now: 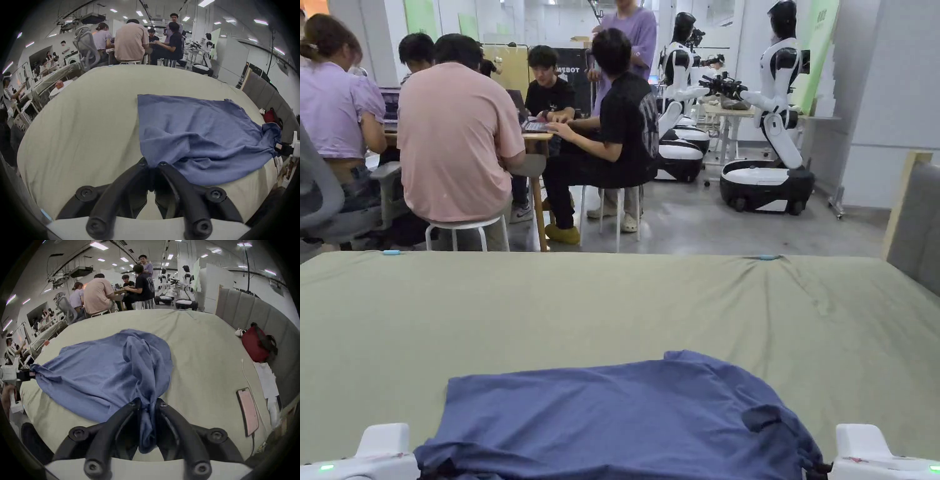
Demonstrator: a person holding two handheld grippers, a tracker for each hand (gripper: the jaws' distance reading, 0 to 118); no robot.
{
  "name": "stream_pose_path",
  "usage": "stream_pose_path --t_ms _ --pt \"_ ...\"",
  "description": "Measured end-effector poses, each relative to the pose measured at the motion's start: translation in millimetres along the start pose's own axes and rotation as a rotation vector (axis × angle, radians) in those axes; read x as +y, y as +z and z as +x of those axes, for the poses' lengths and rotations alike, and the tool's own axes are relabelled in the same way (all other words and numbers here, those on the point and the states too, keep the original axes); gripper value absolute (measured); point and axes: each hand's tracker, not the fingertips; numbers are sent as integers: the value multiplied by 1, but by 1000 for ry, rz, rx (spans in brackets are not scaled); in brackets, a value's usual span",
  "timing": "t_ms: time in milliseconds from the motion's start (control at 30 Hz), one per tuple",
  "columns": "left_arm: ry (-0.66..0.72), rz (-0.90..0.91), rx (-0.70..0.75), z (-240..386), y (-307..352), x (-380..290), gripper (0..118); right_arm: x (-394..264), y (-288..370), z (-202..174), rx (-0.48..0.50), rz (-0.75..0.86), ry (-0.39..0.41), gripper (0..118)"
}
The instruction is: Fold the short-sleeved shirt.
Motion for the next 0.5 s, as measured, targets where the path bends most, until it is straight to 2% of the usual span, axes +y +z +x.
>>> stream_pose_path --t_ms 167,200,233,267,333,367,433,500 --pt "94 -50 -38 -11 -4 -31 4 -32 -26 -5 -6 -105 -15 16" --pt "123 -28 -58 -13 1 -34 7 -35 -28 -8 -35 -140 3 20" --pt "120 -4 -65 -14 6 -35 21 -35 -27 -11 -66 -138 18 37" --pt "115 27 -57 -15 15 -35 46 -33 -21 -14 -79 -96 19 60" --pt "91 99 -64 -11 30 -32 110 -22 -4 -21 -80 2 4 101" --pt "71 126 -63 -5 39 -29 118 -13 6 -30 -79 54 -7 109" --pt "21 174 -38 10 50 -19 117 5 25 -51 -79 154 -9 112" --pt "-49 228 8 36 59 -9 115 19 38 -86 -65 249 47 112"
